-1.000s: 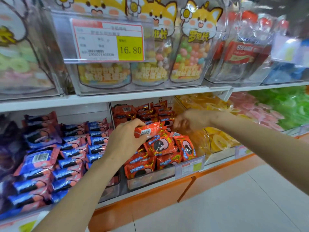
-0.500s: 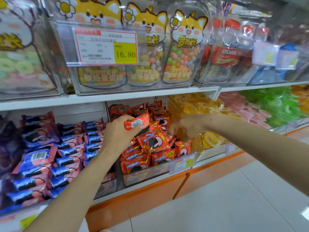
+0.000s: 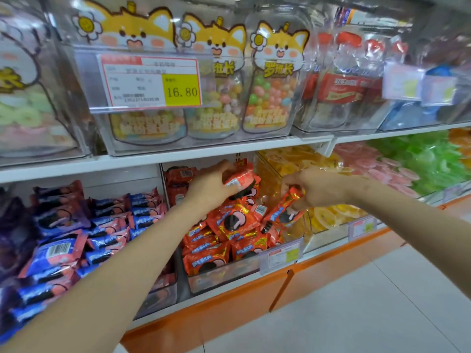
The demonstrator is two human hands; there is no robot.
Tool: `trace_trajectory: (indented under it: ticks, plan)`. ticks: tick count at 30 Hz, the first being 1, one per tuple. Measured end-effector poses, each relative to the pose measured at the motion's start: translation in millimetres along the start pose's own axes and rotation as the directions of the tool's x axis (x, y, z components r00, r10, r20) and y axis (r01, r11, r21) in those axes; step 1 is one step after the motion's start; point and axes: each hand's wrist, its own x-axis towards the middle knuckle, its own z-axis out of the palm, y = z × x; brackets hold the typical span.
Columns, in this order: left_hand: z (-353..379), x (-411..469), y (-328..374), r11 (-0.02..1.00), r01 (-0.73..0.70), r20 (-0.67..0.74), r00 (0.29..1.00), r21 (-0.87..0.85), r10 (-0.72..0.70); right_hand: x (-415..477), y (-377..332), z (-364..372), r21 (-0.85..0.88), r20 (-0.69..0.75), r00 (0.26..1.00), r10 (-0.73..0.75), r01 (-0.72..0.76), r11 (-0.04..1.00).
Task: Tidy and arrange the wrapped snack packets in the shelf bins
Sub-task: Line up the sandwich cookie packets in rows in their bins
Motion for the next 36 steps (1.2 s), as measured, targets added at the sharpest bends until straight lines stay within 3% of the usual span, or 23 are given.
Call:
trace_trajectory:
  ticks: [3,7,14,17,19,21,23,25,27,30,36]
  plan:
    - [16,43,6,0.994,-0.027,0.129,0.992,0.102,0.013,-27,10,6,0.137,-0.137,0.988,0.066,-0.047,0.99]
    - [43,71,8,0.992,-0.051,0.239,0.971,0.116,0.022,-57,15,16,0.235,-0.287,0.95,0.126,-0.057,0.97]
    - [59,85,4,0.981,-0.134,0.27,0.958,0.14,0.093,-69,22,24,0.33,-0.347,0.928,0.136,-0.015,0.944]
    - [47,84,4,0.974,-0.202,0.195,0.964,0.102,0.18,-69,24,27,0.375,-0.379,0.912,0.156,-0.003,0.927]
    - [36,78,2,0.936,-0.274,0.15,0.958,0.221,0.245,-68,25,32,0.41,-0.395,0.902,0.175,0.003,0.912]
    - [26,70,-9,0.874,-0.323,0.247,0.938,0.363,0.244,-65,25,38,0.439,-0.394,0.9,0.188,0.005,0.898]
    - [18,63,-22,0.873,-0.34,0.422,0.889,0.349,0.178,-62,24,44,0.468,-0.385,0.901,0.2,0.003,0.884]
    - [10,59,-26,0.918,-0.306,0.496,0.856,0.251,0.15,-59,22,49,0.473,-0.381,0.905,0.191,0.013,0.881]
    - [5,62,-25,0.954,-0.234,0.439,0.889,0.186,0.132,-57,19,52,0.468,-0.382,0.906,0.183,0.019,0.884]
    - [7,63,-25,0.971,-0.116,0.381,0.924,0.207,0.029,-61,15,50,0.49,-0.376,0.907,0.19,0.021,0.871]
    - [11,59,-18,0.968,-0.071,0.462,0.885,0.24,-0.05,-70,11,46,0.51,-0.346,0.91,0.229,-0.022,0.86]
